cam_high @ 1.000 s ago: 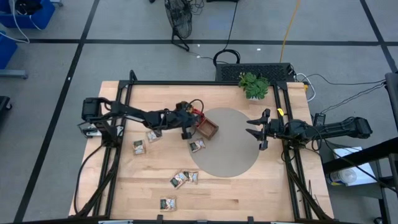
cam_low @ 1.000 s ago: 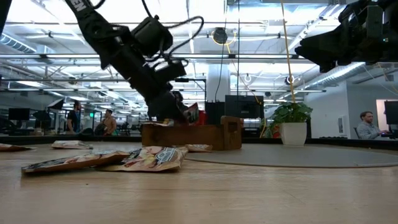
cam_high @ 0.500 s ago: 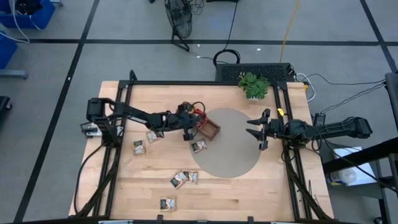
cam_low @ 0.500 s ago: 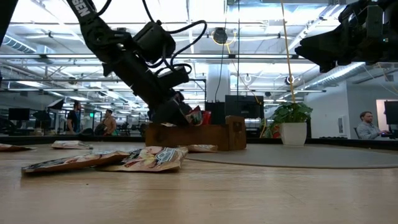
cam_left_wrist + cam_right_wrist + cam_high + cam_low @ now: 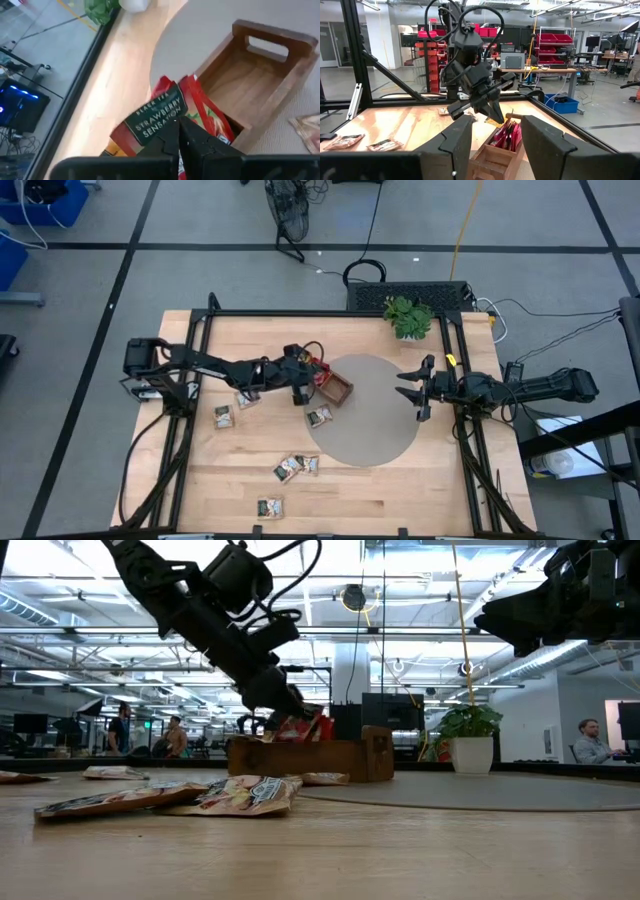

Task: Pick & Place Tea
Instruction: Put the red tea bag into the middle section of the wooden organizer, then adjust the yellow tea bag in wooden organizer

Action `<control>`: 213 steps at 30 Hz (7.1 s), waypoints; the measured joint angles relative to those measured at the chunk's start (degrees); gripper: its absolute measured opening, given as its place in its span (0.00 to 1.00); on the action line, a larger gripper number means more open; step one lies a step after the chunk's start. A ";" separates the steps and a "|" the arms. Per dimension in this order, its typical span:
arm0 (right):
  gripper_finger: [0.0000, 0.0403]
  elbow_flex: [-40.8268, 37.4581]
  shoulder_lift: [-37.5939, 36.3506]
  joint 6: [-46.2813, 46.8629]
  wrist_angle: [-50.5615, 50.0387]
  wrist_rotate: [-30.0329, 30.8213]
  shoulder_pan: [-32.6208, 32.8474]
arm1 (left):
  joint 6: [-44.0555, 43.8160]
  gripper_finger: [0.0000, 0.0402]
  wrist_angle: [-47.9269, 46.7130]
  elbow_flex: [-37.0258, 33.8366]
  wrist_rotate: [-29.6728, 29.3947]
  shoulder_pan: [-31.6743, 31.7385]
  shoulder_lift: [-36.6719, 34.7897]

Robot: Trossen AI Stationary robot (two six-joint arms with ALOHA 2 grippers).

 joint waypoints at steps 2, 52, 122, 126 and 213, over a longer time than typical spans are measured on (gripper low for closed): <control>0.39 0.01 -0.02 0.00 0.00 0.00 -0.01 | 0.00 0.07 -0.30 -0.02 0.02 0.00 0.09; 0.39 0.02 0.00 0.00 0.02 -0.01 -0.02 | -14.86 0.04 -8.45 -0.09 -9.11 2.37 0.26; 0.39 0.02 0.00 0.00 0.03 -0.01 -0.01 | -4.76 0.01 -4.31 -0.02 -8.63 -5.51 3.15; 0.39 0.02 0.00 0.00 0.01 0.00 -0.01 | -4.90 0.01 -3.64 -0.04 -8.65 -4.09 4.55; 0.39 0.00 0.00 0.00 0.02 0.00 -0.02 | 8.22 0.40 -20.44 -8.79 -21.48 -8.75 -7.52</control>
